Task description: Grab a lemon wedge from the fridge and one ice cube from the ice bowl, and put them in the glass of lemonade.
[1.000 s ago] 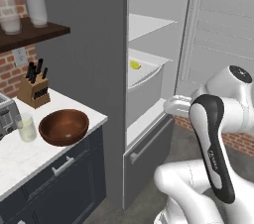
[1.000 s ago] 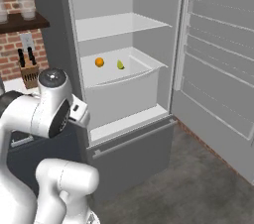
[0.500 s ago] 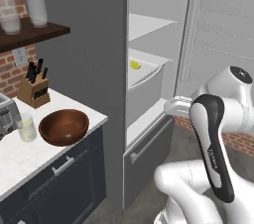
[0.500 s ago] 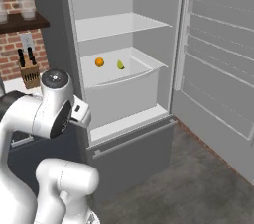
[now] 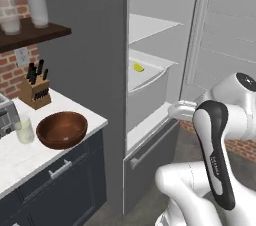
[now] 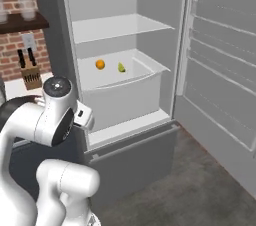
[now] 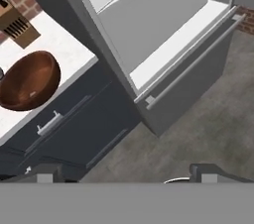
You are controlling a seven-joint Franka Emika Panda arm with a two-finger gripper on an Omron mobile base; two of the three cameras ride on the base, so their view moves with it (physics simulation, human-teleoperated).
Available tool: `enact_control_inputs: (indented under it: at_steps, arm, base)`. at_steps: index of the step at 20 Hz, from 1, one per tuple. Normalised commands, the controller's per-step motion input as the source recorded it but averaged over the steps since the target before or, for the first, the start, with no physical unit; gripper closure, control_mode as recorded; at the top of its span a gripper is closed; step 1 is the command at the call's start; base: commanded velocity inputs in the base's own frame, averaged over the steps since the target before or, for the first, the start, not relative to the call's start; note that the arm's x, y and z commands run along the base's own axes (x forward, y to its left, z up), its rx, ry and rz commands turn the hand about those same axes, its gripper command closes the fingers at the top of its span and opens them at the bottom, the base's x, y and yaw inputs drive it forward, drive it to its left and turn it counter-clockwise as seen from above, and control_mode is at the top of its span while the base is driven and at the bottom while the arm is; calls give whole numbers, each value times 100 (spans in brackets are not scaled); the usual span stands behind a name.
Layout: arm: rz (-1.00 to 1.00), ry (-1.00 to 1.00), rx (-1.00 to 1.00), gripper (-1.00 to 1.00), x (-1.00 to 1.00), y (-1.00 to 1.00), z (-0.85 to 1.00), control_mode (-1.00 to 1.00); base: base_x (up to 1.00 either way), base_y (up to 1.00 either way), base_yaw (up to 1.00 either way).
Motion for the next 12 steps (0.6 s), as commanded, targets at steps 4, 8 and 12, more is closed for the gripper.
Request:
enact_control_inputs:
  at_steps: [4,8,12]
  arm:
    - [0,0,0,-100,0,0,0,100]
    - [0,0,0,-100,0,0,0,100]
    - [0,0,0,-100,0,0,0,100]
  base:
    - [21,-76,43]
    - [32,-90,46]
    - [35,-89,45]
